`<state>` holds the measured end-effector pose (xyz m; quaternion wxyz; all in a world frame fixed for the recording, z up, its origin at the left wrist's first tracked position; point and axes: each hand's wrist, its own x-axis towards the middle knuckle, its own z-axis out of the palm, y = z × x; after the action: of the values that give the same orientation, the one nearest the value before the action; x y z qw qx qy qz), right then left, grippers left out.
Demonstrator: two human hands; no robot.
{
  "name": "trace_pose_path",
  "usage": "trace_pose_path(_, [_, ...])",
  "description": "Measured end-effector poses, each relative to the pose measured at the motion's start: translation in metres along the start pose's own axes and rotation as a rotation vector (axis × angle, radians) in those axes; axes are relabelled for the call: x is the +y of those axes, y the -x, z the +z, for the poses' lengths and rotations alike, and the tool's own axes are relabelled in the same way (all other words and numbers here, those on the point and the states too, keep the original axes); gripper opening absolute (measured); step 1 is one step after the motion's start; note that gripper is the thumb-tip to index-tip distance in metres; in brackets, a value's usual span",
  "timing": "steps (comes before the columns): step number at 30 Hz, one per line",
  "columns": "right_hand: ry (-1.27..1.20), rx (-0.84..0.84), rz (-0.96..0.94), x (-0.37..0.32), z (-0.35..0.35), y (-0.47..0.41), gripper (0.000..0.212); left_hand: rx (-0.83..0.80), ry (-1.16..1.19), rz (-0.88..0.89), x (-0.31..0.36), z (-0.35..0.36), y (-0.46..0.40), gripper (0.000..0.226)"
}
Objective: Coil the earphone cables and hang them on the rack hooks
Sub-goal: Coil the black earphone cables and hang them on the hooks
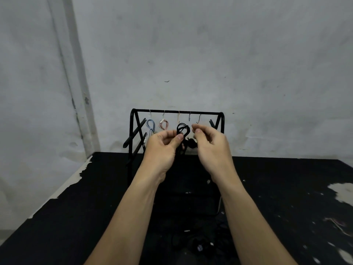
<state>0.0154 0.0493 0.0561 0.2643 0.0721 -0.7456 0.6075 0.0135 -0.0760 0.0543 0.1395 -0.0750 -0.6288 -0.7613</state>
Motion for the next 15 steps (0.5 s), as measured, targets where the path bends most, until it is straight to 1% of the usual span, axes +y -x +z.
trace_pose_path(3, [0.062,0.022,-0.029,-0.002,-0.009,0.001,0.026,-0.007,0.006,-0.003,-0.003,0.005,0.004,0.01])
trace_pose_path(6, [0.132,0.06,-0.055,-0.003,-0.024,0.002,0.024,-0.022,-0.012,0.0,-0.01,0.021,0.008,0.007])
trace_pose_path(8, [0.152,0.114,-0.058,-0.001,-0.04,0.004,0.024,-0.043,-0.02,0.002,-0.016,0.039,0.011,0.008])
trace_pose_path(12, [0.212,0.212,-0.04,0.007,-0.091,0.011,0.021,-0.109,-0.011,0.004,-0.03,0.086,0.024,0.014])
trace_pose_path(15, [0.301,0.247,0.025,0.022,-0.133,0.017,0.022,-0.179,-0.016,-0.018,-0.045,0.127,0.038,0.006])
